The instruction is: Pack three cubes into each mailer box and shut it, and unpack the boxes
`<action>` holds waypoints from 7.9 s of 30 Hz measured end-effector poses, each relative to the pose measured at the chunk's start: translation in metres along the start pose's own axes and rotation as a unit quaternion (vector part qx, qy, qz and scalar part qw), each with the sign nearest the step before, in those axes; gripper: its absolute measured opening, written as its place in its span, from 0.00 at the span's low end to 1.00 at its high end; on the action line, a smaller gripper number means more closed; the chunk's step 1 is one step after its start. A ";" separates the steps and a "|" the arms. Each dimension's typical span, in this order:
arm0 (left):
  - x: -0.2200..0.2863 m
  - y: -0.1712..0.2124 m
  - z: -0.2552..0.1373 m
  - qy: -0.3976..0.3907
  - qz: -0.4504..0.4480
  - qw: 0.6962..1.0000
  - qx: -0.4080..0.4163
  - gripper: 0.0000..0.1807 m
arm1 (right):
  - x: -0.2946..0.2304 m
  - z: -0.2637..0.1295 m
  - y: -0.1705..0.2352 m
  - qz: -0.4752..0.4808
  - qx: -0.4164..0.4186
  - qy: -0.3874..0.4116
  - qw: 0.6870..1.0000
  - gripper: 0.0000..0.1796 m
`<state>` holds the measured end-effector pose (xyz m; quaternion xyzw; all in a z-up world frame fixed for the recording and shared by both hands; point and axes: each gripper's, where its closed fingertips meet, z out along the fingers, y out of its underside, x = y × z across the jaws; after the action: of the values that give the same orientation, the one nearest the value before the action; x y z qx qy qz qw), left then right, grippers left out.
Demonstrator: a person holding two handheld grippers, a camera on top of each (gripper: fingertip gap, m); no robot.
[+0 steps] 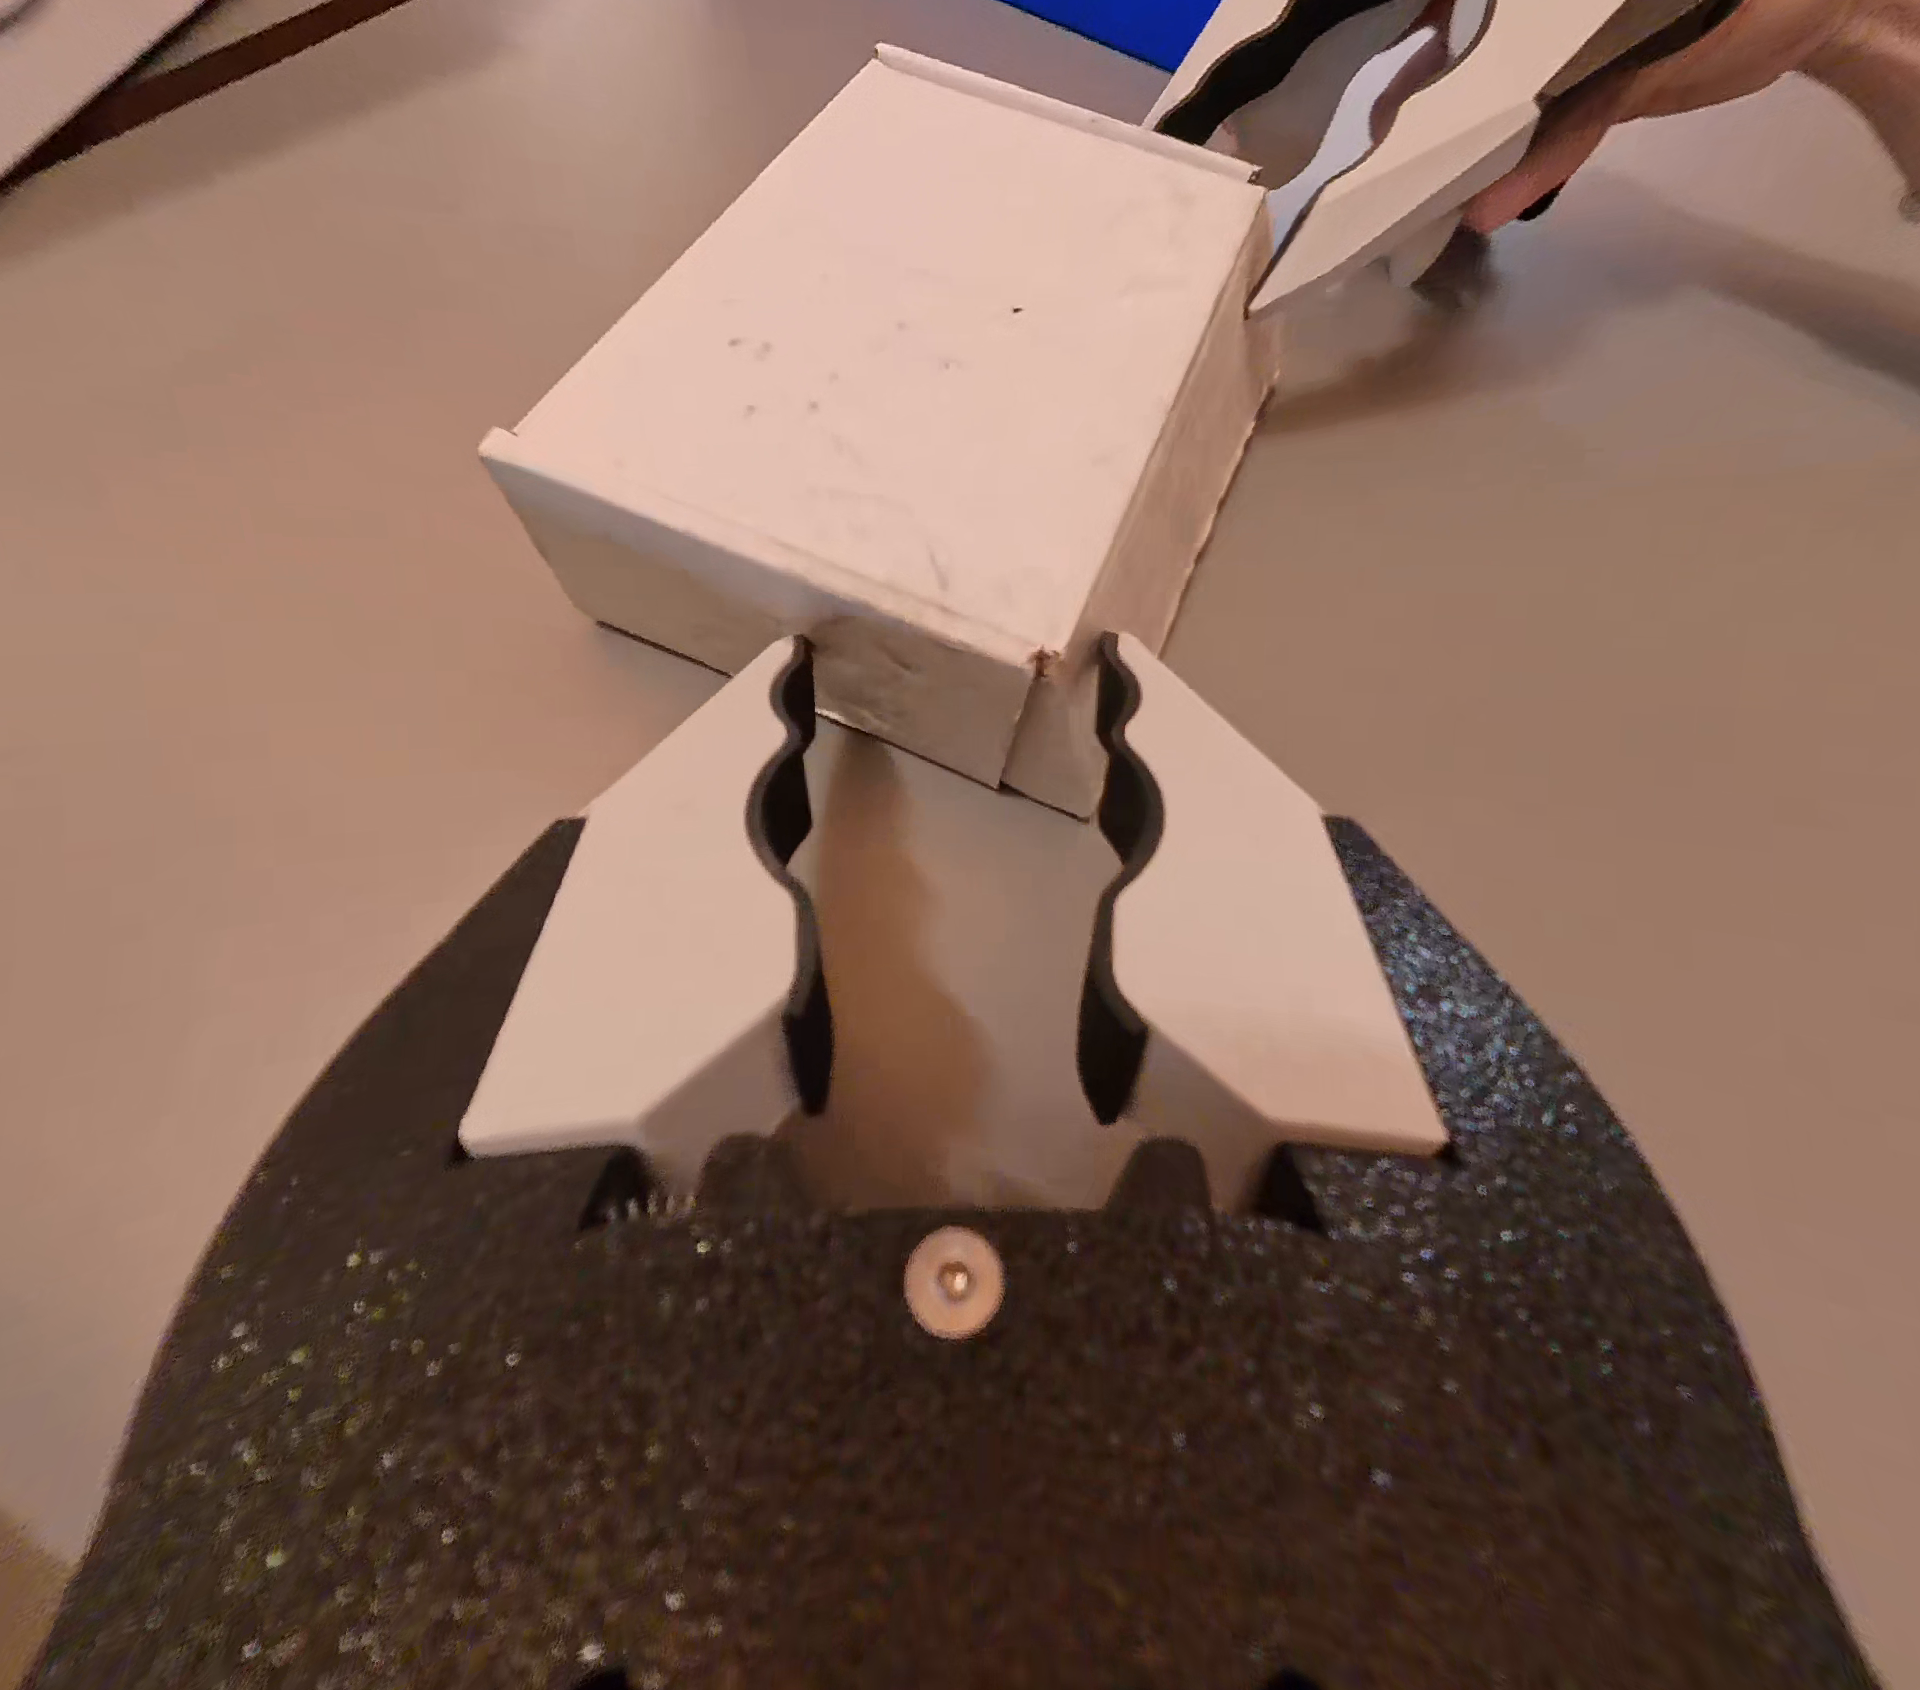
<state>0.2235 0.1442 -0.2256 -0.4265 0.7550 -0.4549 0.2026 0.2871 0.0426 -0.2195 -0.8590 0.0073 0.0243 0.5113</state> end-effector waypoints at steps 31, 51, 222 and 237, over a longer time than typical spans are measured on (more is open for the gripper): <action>0.002 0.004 0.002 0.016 0.064 0.998 -0.016 0.29 | 0.001 -0.009 0.020 -0.072 -0.052 -0.044 0.995 0.33; -0.007 0.005 0.015 -0.028 0.140 0.989 -0.039 0.25 | 0.012 -0.001 0.023 -0.129 -0.061 0.008 0.990 0.26; 0.043 -0.141 -0.275 -0.493 -0.045 0.777 0.388 0.01 | -0.143 -0.078 -0.198 0.029 0.436 0.195 0.878 0.30; 0.135 -0.199 -0.119 -0.395 0.143 0.859 0.293 0.34 | 0.021 -0.198 -0.123 0.266 0.519 0.260 0.770 0.01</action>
<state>0.1579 0.0492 0.0164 -0.3785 0.4958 -0.4146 0.6626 0.3195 -0.0721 -0.0184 -0.4003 0.3796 -0.0723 0.8309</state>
